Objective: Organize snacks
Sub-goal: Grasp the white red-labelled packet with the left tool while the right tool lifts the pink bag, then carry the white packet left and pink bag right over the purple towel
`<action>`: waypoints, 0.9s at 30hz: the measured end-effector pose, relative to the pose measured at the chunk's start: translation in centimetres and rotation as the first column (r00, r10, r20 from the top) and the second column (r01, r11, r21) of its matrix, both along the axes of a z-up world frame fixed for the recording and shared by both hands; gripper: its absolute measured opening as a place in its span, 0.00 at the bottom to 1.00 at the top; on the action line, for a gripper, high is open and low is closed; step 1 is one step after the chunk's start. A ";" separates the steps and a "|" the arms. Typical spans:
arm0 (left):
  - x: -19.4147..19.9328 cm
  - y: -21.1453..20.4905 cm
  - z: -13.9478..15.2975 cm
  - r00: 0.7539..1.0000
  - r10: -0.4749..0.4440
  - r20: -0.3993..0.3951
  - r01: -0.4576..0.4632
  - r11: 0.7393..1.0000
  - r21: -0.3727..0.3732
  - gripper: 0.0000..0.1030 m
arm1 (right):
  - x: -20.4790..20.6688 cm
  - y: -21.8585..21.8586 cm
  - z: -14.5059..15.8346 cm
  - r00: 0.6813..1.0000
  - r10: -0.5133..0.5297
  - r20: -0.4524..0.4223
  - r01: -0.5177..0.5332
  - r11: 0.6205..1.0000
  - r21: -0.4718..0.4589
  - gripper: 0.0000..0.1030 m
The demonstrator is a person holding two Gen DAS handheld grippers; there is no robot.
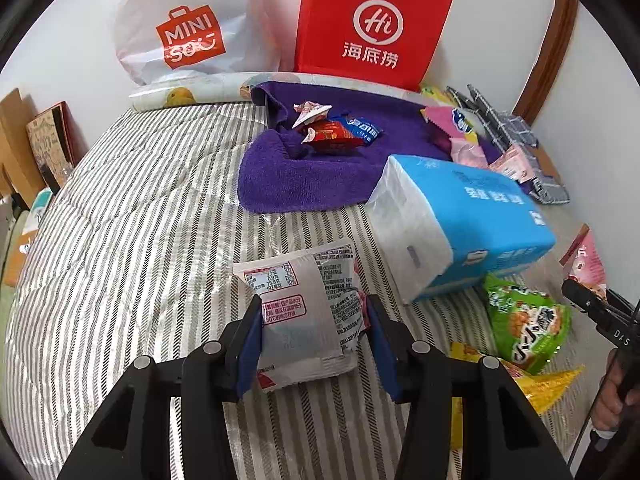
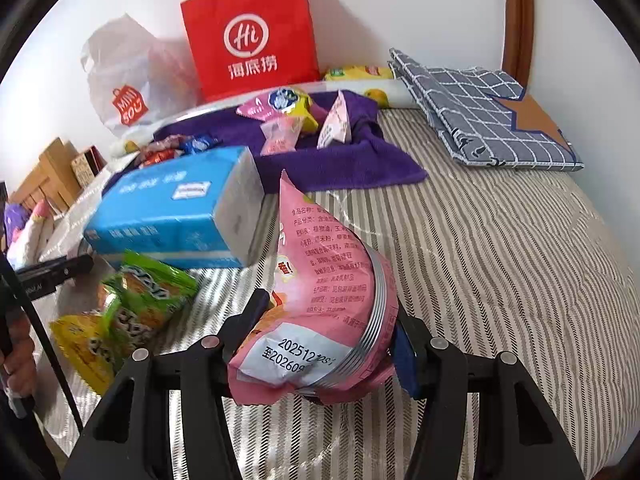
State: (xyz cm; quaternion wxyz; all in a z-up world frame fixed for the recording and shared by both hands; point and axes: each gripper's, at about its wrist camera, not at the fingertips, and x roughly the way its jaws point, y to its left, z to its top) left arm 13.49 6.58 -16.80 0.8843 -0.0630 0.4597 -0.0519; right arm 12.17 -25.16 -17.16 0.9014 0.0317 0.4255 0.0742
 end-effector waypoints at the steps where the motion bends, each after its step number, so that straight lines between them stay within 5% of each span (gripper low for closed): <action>1: -0.1 0.1 0.1 1.000 0.001 0.003 -0.001 1.000 -0.006 0.45 | -0.1 0.0 0.2 1.000 -0.002 0.005 0.002 1.000 0.001 0.55; 27: -4.1 -1.8 4.9 0.994 -0.028 0.108 0.036 0.997 -0.074 0.45 | -3.8 1.0 6.1 0.990 -0.007 0.141 0.009 1.000 -0.010 0.55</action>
